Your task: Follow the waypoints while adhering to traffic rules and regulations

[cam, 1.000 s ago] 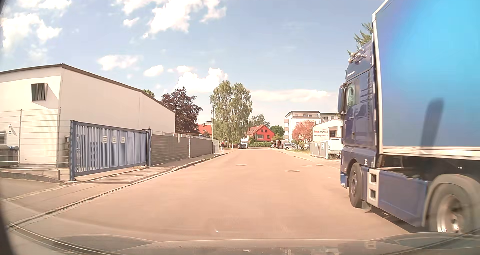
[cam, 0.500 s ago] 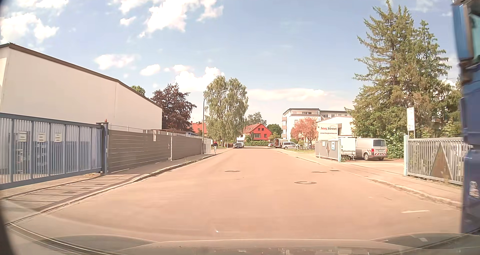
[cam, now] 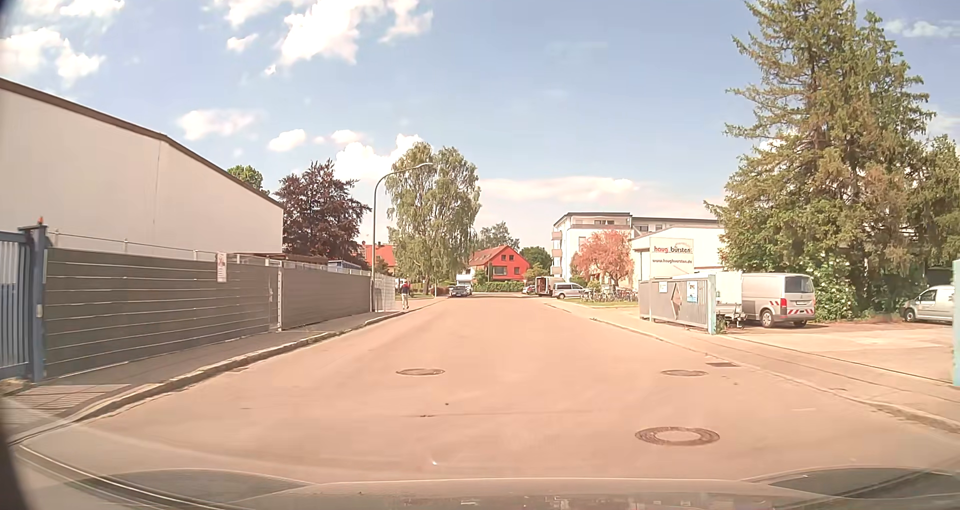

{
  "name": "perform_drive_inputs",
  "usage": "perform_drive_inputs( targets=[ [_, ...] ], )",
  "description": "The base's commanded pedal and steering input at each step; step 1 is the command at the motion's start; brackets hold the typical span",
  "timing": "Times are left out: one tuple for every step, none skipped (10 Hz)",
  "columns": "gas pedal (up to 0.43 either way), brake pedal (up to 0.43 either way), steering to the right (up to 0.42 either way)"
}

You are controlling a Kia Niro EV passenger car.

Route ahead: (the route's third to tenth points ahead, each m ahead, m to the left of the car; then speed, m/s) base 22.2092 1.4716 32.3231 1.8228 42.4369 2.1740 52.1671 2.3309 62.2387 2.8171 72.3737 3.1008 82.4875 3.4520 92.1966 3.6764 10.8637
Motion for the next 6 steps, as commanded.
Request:
perform_drive_inputs(
  targets=[
    [0.059,0.018,0.025],
    [0.059,0.018,0.025],
    [0.059,0.018,0.024],
    [0.059,0.018,0.020],
    [0.059,0.018,0.011],
    [0.059,0.018,0.006]
  ],
)
